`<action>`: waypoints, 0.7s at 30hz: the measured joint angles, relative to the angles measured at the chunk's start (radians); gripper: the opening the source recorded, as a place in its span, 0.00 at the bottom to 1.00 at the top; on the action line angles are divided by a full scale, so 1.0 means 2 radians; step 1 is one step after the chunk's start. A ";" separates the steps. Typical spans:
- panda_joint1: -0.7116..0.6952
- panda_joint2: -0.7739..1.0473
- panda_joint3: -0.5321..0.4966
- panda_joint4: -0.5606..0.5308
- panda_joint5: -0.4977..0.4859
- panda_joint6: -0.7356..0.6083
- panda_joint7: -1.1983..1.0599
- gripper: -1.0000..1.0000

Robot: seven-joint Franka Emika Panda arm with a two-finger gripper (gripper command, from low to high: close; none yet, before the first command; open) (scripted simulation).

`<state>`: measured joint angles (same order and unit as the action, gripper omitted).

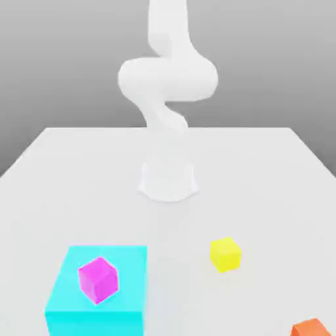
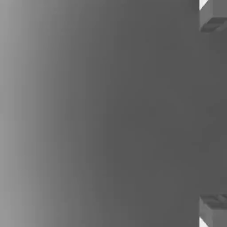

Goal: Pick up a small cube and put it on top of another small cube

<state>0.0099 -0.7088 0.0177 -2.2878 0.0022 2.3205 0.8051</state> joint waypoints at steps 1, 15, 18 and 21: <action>0.002 0.020 0.004 0.003 0.000 0.004 0.001 0.50; 0.028 0.274 0.065 0.037 -0.018 0.062 0.033 0.50; 0.041 0.329 0.074 0.044 -0.029 0.074 0.046 0.50; 0.056 0.384 0.080 0.051 -0.042 0.086 0.058 0.50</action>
<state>0.1224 0.0596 0.1776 -2.1850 -0.0814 2.4919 0.9217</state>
